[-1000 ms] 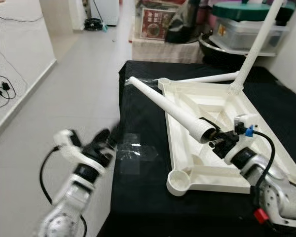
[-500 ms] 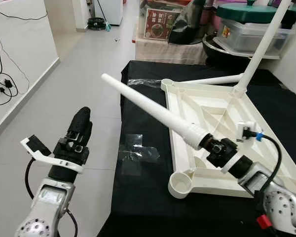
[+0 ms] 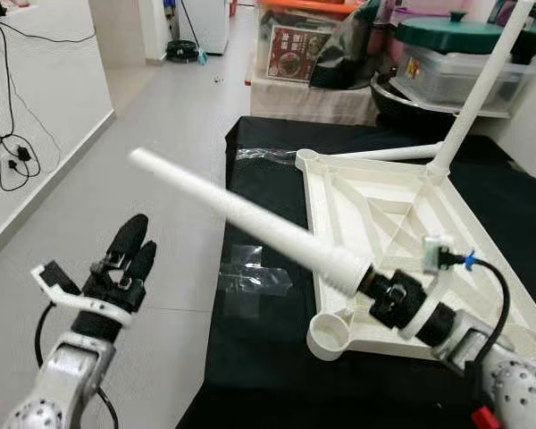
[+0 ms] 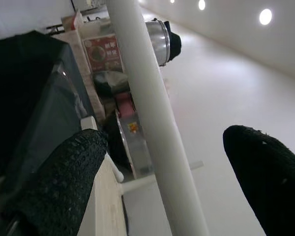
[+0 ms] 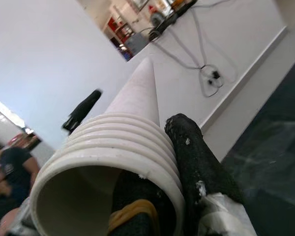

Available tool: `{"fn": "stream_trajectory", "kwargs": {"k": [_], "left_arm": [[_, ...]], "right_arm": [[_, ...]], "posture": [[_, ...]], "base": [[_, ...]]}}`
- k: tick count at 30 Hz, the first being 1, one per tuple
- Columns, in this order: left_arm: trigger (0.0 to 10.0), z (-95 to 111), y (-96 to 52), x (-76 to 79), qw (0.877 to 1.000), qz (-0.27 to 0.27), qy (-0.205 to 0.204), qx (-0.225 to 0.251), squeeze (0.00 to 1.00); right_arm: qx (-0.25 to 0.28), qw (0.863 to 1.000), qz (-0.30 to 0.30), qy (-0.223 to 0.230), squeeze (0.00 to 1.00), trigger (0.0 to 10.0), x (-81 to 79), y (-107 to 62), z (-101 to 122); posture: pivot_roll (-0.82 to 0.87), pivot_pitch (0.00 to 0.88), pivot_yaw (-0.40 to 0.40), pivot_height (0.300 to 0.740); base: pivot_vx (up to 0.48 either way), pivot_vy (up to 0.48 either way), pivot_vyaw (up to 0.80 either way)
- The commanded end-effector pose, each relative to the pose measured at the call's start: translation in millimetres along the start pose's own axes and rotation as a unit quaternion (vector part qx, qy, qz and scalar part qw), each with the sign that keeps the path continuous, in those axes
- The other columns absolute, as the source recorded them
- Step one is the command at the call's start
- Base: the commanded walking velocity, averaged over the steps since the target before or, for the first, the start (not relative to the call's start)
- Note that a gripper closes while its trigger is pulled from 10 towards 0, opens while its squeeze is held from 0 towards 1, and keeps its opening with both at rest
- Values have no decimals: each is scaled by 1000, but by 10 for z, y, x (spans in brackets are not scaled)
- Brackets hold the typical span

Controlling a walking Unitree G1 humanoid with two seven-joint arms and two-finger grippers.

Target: Building children table

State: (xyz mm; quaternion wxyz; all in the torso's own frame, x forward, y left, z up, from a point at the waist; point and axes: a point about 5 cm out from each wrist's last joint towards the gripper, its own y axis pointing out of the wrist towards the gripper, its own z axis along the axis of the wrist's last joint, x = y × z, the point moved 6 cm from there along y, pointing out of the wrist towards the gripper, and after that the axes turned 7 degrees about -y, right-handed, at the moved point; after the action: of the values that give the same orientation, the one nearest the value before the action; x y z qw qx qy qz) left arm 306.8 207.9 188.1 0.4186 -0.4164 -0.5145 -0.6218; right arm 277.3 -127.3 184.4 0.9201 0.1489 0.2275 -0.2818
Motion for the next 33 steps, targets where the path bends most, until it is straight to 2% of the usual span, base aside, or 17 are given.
{"fn": "stream_trajectory", "kwargs": {"k": [1, 3, 10, 16, 18, 19, 25, 33], "left_arm": [[10000, 25, 18, -38, 1000, 10, 11, -4, 0], [10000, 53, 45, -21, 1000, 6, 12, -7, 0], [10000, 65, 56, -11, 1000, 3, 6, -5, 0], [10000, -2, 83, 14, 1000, -11, -9, -17, 0], [10000, -37, 94, 41, 999, -19, -16, -23, 0], [10000, -105, 109, 105, 998, -36, -24, -35, 0], [10000, -205, 157, 246, 995, -71, -57, -41, 0], [10000, -296, 236, 313, 990, -91, -101, -35, 0]], "right_arm": [[-3, 1000, 22, -1, 0, 0, -92, -8, 23], [-8, 999, 38, 15, 0, 0, -141, -22, -3], [-25, 998, 51, 19, 0, 0, -197, -58, -76], [-50, 995, 78, 35, 0, 0, -308, -94, -193], [-54, 995, 81, 37, 0, 0, -326, -92, -209], [-55, 994, 83, 41, 0, 0, -338, -78, -224], [-56, 993, 89, 47, 0, 0, -359, -32, -246], [-49, 993, 94, 53, 0, 0, -357, 18, -249]], "posture": [[57, 6, -95, 740], [59, 3, -98, 740], [57, 5, -94, 740], [54, 4, -89, 740], [52, 2, -92, 740], [52, 3, -92, 740], [51, 2, -95, 740], [55, 3, -100, 740]], "base": [[0, 0, 0], [0, 0, 0], [0, 0, 0], [0, 0, 0], [0, 0, 0], [0, 0, 0], [0, 0, 0], [0, 0, 0]]}}
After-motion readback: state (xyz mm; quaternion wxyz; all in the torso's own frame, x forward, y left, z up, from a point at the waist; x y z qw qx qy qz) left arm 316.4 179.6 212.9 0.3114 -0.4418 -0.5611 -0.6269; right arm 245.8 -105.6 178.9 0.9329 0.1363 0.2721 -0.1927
